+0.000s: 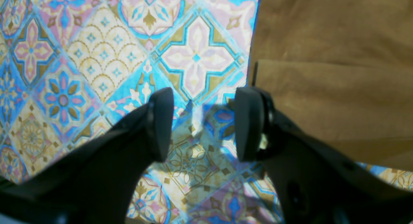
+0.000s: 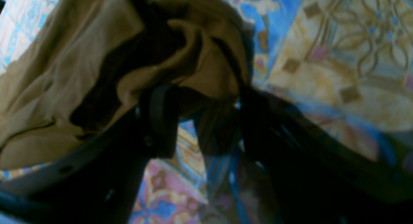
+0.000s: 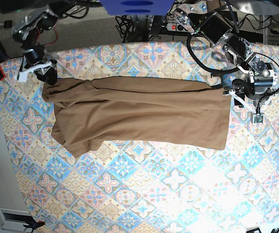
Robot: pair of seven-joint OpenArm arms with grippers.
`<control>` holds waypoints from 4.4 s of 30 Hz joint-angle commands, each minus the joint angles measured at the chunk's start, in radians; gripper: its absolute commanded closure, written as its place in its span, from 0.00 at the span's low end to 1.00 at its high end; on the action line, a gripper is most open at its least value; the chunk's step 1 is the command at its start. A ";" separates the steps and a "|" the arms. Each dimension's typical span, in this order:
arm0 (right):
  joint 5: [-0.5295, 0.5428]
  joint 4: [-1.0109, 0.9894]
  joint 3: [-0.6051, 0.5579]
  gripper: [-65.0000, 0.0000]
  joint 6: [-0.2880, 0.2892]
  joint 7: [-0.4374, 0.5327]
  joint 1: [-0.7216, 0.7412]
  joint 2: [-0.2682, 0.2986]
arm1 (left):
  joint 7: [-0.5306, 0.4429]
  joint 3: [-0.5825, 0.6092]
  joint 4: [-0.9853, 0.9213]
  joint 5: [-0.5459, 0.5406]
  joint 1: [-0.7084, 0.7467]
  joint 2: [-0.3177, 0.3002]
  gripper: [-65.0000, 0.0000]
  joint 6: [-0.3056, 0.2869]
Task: Layout the t-shirt on the table in an organized manner, then fold the t-shirt properly
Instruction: 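Regrasp the shirt edge with the right gripper beside the left gripper's hold, then pull the shirt edge apart with both grippers to straighten it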
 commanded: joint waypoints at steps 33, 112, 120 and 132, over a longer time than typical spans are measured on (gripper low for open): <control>-0.045 0.114 -0.182 0.54 -0.020 -0.097 0.021 0.010 | -0.016 0.002 0.000 -0.006 0.060 -0.008 0.53 0.005; -0.051 0.059 -0.212 0.65 -0.020 -0.093 -0.006 0.013 | 0.053 0.030 -0.387 -0.383 0.029 -0.074 0.76 0.005; -0.051 0.059 -0.212 1.00 -0.020 -0.097 -0.014 0.013 | 0.053 0.053 -0.387 -0.301 0.028 -0.068 1.00 0.005; -0.051 0.122 -0.209 1.00 -0.020 -0.103 -0.095 0.058 | 0.055 0.048 -0.305 -0.305 0.141 -0.117 1.00 0.005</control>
